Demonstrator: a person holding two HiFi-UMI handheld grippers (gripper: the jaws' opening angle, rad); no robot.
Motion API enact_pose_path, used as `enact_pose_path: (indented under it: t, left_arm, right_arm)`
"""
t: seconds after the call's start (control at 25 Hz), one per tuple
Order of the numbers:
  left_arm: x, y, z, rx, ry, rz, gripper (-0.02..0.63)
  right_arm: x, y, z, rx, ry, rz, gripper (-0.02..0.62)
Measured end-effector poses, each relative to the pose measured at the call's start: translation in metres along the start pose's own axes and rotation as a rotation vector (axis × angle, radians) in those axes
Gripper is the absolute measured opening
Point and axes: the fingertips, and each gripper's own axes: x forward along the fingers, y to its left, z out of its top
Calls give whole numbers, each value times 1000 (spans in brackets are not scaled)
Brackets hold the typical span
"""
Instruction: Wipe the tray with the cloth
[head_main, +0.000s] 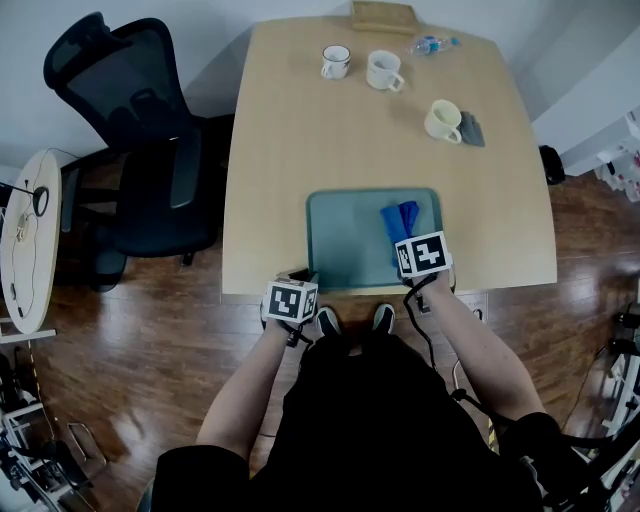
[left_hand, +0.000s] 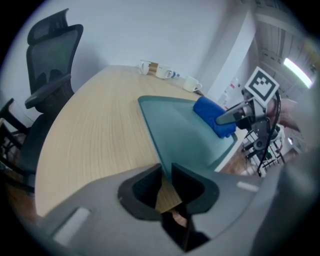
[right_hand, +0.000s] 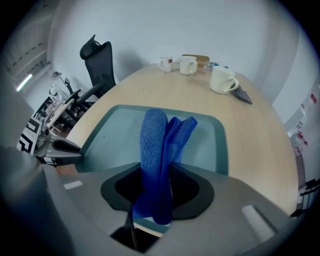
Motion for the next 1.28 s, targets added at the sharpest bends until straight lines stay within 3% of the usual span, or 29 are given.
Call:
enact_pose_path:
  t: [0.44, 0.6, 0.68, 0.88, 1.28]
  left_arm:
    - [-5, 1, 2, -2, 1, -27, 67]
    - [-4, 2, 1, -2, -6, -33, 67]
    - [-6, 5, 1, -4, -2, -17, 67]
    - [-9, 8, 0, -5, 4, 1, 67]
    - [-3, 4, -2, -22, 2, -4, 67]
  right_arm:
    - [16, 152, 31, -55, -32, 233, 147]
    - [29, 187, 29, -179, 8, 245, 147]
    - [29, 190, 30, -186, -2, 259, 147]
    - [20, 136, 16, -63, -3, 260, 147]
    - [-15, -47, -41, 171, -42, 84, 147]
